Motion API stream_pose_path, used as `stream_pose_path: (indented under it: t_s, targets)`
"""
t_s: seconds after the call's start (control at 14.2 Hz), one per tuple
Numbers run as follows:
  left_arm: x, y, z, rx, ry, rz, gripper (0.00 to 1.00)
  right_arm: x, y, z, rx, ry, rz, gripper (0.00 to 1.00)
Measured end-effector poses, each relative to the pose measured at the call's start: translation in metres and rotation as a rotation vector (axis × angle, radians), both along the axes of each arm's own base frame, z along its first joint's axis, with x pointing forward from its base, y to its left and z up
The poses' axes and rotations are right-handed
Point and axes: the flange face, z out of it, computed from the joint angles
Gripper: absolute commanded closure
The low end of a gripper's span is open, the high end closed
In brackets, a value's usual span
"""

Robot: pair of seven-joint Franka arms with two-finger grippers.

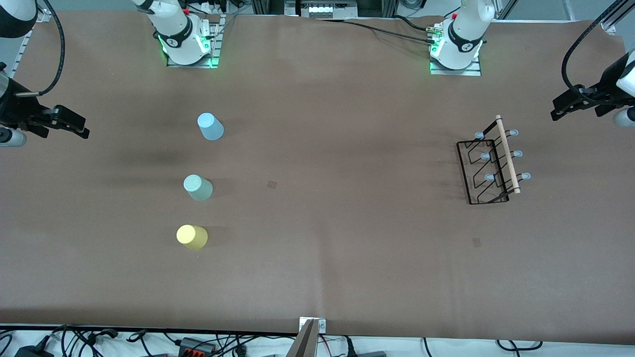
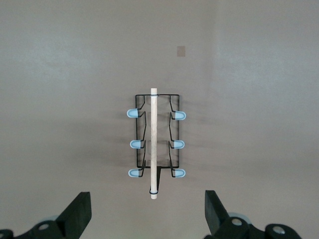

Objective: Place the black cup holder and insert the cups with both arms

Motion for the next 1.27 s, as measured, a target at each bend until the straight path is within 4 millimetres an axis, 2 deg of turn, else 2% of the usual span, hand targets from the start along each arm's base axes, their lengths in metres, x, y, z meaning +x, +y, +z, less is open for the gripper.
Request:
stream_pose_path:
  t_s: [0.57,0.71,0.85,0.99,1.13,1.27]
  targets:
    - [0.005,-0.003,0.002,-0.001,-0.032,-0.006,0.0,0.0,0.0,0.0,0.0,0.001,0.0,0.0]
    - [0.009,-0.005,-0.004,0.0,-0.045,-0.01,0.0,0.0,0.0,0.0,0.0,0.001,0.0,0.0]
    - [0.017,-0.004,-0.036,0.0,-0.06,-0.013,0.0,0.0,0.0,0.0,0.0,0.001,0.001,0.0]
    - [0.025,-0.003,-0.092,0.0,-0.094,-0.014,0.0,0.0,0.0,0.0,0.0,0.001,0.001,0.0]
    - [0.023,-0.002,-0.153,-0.002,-0.108,-0.017,0.0,0.0,0.0,0.0,0.0,0.001,0.001,0.0]
    - [0.018,-0.001,-0.198,-0.005,-0.092,-0.015,0.0,0.0,0.0,0.0,0.0,0.001,0.001,0.0]
